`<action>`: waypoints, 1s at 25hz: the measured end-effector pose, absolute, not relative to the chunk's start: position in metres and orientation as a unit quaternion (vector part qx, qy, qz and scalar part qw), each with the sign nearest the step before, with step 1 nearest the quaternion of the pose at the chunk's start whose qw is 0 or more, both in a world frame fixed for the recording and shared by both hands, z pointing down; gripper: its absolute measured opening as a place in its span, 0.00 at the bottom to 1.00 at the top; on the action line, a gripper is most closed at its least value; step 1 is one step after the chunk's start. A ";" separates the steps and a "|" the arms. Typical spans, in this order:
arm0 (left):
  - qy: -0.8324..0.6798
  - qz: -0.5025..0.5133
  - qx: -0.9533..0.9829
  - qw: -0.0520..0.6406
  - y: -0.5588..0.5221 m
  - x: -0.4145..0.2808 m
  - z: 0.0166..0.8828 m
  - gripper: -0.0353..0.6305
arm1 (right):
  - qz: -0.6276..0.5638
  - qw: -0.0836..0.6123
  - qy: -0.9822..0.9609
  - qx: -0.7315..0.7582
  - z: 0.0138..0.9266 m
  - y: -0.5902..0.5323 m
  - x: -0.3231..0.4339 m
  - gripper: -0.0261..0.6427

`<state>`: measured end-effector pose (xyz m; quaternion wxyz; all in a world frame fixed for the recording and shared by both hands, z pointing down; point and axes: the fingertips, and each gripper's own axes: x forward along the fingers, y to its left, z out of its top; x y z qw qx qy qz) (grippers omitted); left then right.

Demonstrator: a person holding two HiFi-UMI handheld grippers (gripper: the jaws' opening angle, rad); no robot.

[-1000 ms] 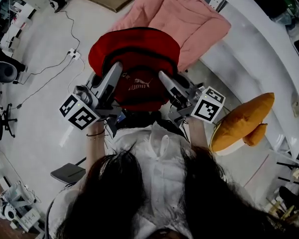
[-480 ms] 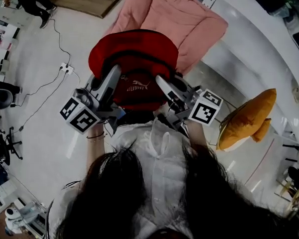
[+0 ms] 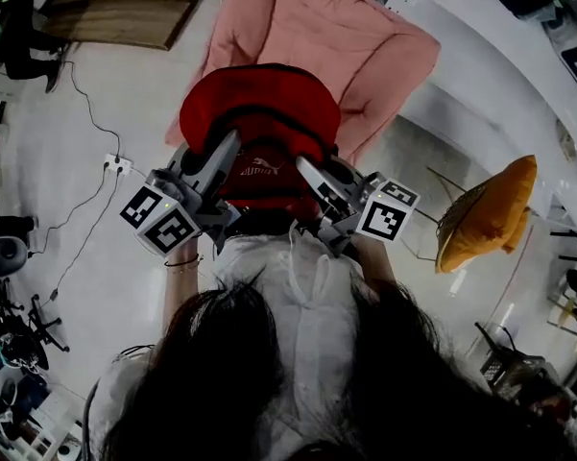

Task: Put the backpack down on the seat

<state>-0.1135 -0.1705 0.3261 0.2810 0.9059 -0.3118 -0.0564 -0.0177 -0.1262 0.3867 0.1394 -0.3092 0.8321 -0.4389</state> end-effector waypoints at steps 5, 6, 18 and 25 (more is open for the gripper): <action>-0.279 -0.013 0.913 0.298 -0.198 -0.107 0.359 0.12 | -0.457 0.124 0.815 -0.334 0.417 -0.141 -0.030 0.12; -0.270 -0.006 0.914 0.301 -0.201 -0.104 0.366 0.12 | -0.463 0.123 0.809 -0.341 0.425 -0.143 -0.029 0.12; -0.189 0.090 0.905 0.371 -0.257 -0.058 0.484 0.12 | -0.540 0.123 0.724 -0.411 0.539 -0.196 -0.008 0.12; -0.154 0.188 0.899 0.364 -0.269 -0.036 0.566 0.12 | -0.602 0.108 0.667 -0.425 0.623 -0.219 -0.002 0.12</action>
